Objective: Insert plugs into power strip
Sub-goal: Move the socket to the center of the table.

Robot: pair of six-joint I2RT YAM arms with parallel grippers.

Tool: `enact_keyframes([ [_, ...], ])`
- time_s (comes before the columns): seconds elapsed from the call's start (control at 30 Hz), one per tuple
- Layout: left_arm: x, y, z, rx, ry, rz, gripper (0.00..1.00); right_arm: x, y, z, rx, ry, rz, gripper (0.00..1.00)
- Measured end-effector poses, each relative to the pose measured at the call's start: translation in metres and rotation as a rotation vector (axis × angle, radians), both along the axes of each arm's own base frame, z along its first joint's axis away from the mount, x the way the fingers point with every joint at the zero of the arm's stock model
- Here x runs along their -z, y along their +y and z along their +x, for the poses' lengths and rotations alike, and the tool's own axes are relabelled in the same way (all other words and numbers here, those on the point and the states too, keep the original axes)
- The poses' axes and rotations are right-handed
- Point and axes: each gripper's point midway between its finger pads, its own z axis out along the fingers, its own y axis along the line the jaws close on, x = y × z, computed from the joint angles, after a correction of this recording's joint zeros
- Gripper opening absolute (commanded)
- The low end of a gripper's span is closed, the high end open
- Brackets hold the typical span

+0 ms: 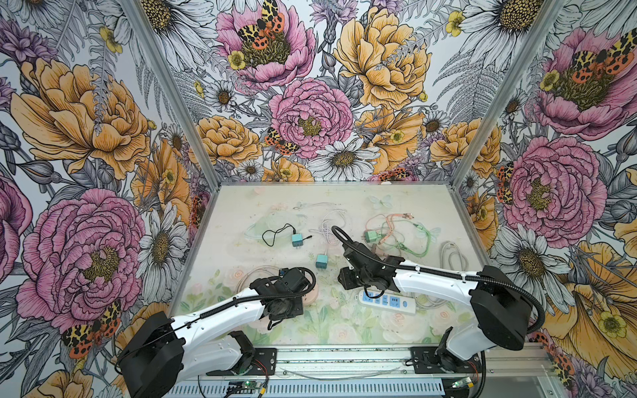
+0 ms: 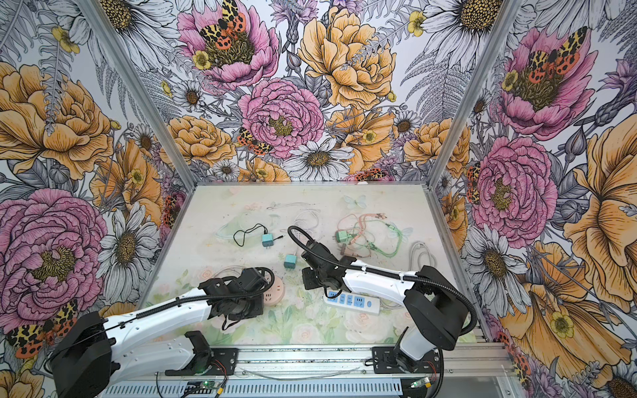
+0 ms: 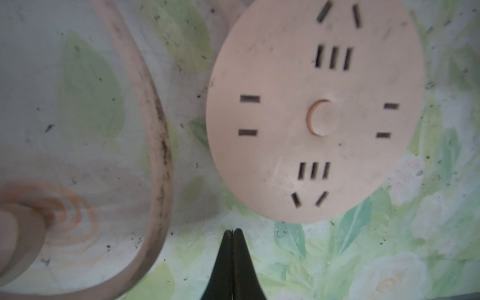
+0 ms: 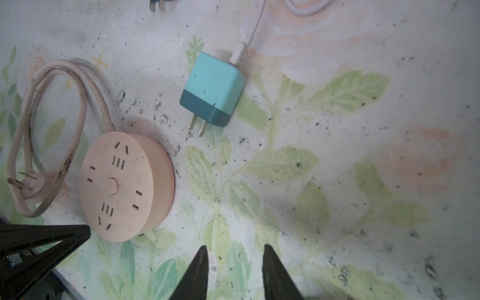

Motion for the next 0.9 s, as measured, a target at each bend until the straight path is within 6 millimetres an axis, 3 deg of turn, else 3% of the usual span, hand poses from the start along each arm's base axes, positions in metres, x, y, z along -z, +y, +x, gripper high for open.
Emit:
enact_keyframes([
  [0.4, 0.003, -0.001, 0.037, -0.101, -0.057, -0.058, 0.03, 0.001, -0.007, 0.007, 0.025, 0.0, -0.002, 0.39],
  [0.67, 0.008, 0.001, 0.044, -0.095, -0.048, -0.048, 0.13, 0.001, -0.013, 0.015, 0.046, -0.006, -0.007, 0.42],
  [0.8, -0.007, -0.005, 0.049, -0.067, -0.06, -0.051, 0.18, 0.0, -0.018, 0.02, 0.056, -0.02, -0.018, 0.44],
  [0.9, -0.029, -0.014, 0.055, -0.038, -0.098, -0.074, 0.22, -0.003, -0.018, 0.026, 0.059, -0.032, -0.02, 0.47],
])
